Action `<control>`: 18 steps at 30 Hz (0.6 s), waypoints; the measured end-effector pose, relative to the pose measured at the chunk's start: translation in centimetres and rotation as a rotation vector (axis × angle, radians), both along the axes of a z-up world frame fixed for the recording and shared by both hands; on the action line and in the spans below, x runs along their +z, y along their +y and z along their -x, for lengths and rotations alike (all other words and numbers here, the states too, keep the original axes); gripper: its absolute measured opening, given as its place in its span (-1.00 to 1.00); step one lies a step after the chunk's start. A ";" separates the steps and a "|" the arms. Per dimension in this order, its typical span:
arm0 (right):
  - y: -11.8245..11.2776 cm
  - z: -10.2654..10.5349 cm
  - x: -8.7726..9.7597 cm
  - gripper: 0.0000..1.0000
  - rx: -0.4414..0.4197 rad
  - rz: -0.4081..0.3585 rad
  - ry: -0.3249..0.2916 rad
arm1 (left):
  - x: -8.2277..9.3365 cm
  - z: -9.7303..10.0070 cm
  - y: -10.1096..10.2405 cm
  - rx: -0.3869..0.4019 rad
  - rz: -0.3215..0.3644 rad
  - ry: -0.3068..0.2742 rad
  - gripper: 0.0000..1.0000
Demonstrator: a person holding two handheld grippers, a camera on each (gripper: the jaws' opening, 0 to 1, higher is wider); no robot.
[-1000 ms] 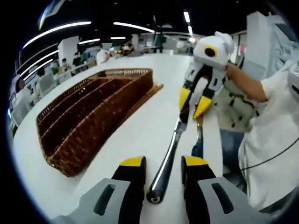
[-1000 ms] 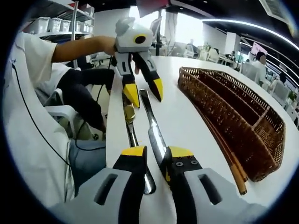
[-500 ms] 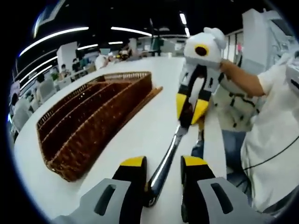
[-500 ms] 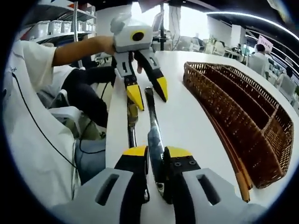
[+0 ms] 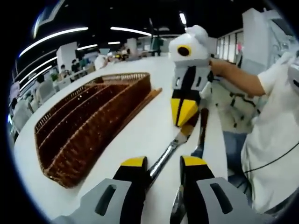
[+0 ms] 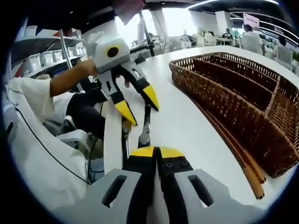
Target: Arrange the knives, forks, and spoons in their matching storage slots by inserting each utensil handle-first until every utensil is classified and aligned in the correct compartment
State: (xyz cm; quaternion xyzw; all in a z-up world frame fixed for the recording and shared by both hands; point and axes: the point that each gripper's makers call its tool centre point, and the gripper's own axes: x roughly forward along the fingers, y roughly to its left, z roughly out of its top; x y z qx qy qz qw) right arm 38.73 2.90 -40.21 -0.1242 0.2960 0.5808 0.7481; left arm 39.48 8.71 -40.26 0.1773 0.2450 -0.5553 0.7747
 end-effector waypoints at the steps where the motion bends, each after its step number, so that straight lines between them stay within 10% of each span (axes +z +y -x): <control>1: 0.0 0.2 0.0 -0.98 0.018 0.011 -0.028 | 0.0 0.0 0.0 -0.004 0.001 0.000 -0.44; 8: 0.6 1.0 -0.2 -0.78 0.135 0.174 -0.192 | 0.0 -0.4 -0.2 0.039 0.000 0.004 -0.49; 18: 0.1 1.7 0.3 -0.55 0.116 0.195 -0.210 | -0.3 -0.9 -0.1 0.085 -0.024 0.011 -0.51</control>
